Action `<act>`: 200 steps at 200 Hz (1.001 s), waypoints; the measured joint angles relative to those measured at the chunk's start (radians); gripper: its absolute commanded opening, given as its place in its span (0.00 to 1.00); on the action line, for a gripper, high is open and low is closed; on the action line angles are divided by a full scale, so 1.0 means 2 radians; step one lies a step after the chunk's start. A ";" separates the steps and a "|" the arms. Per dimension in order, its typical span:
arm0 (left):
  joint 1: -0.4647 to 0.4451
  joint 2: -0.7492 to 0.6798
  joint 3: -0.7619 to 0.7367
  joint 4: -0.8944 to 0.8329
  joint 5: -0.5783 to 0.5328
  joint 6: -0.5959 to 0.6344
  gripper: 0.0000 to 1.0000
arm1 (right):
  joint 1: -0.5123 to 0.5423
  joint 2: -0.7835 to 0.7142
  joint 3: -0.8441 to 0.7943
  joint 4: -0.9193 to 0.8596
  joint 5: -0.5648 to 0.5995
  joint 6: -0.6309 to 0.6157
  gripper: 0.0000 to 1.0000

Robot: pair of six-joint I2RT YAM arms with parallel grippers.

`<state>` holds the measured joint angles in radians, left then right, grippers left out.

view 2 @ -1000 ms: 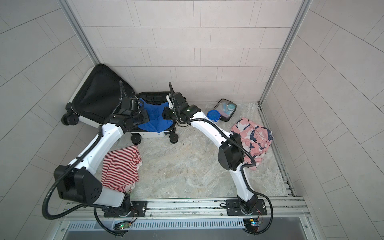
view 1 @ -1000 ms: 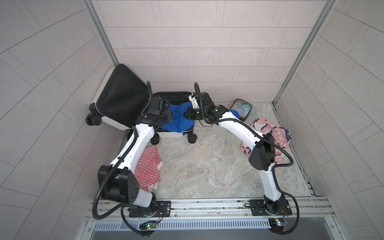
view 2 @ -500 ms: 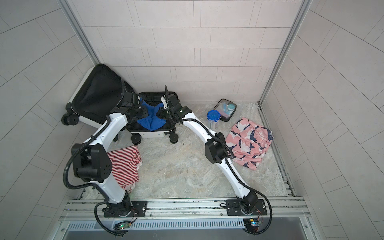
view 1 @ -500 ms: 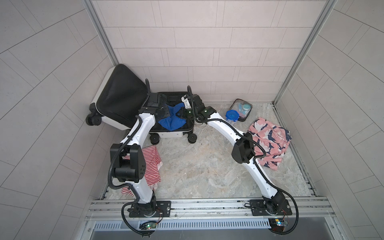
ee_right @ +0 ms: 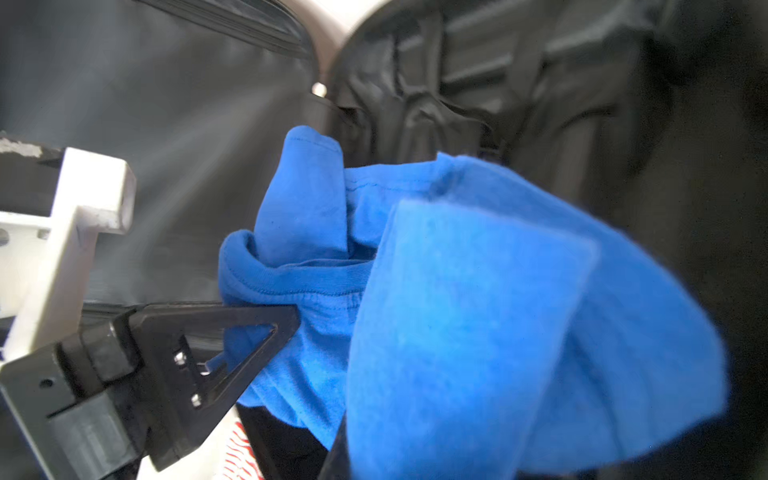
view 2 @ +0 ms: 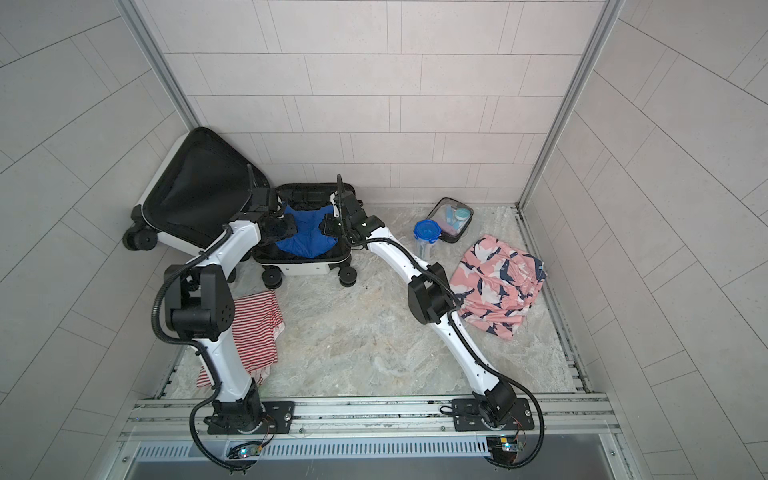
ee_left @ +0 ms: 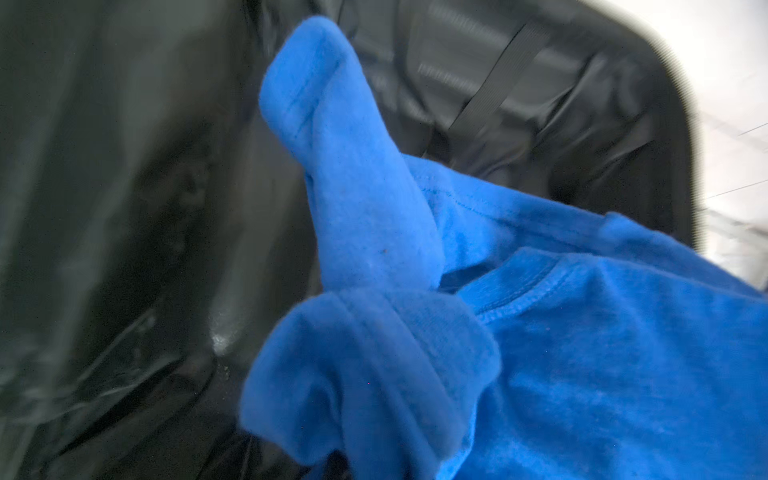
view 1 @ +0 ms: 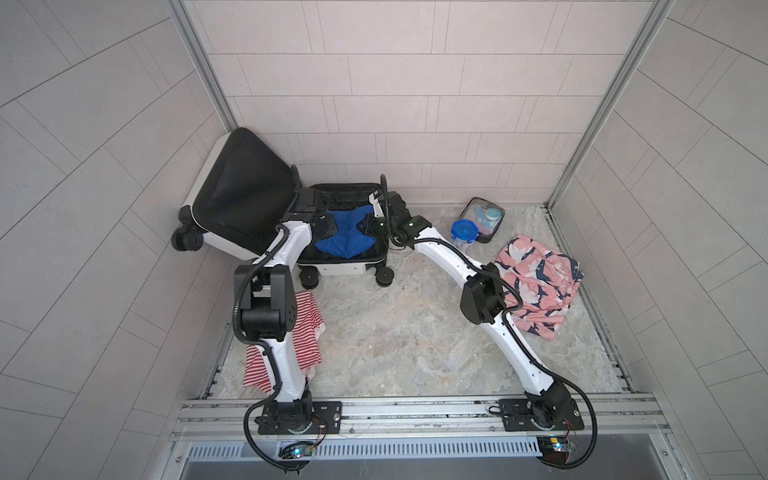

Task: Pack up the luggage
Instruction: 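Lower the blue t-shirt into the suitcase with both grippers and release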

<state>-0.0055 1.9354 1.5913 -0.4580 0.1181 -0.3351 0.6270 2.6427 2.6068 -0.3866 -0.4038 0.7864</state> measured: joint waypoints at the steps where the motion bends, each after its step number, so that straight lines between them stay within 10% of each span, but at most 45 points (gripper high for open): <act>1: 0.000 0.001 0.000 0.000 0.000 0.000 0.00 | 0.000 0.001 0.000 0.000 0.000 0.000 0.00; 36: 0.007 0.025 0.001 -0.001 0.006 0.002 0.00 | 0.000 0.016 0.000 -0.009 0.013 -0.004 0.03; 113: 0.023 0.072 0.042 -0.039 0.002 0.002 0.00 | 0.000 0.017 0.018 -0.029 0.042 -0.029 0.73; 200: 0.028 0.100 0.072 -0.079 -0.016 0.008 0.04 | 0.005 -0.004 0.020 -0.068 0.076 -0.050 0.83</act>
<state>0.0502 2.1357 1.7363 -0.6167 0.0856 -0.3191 0.6369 2.6339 2.6472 -0.5232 -0.2523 0.6872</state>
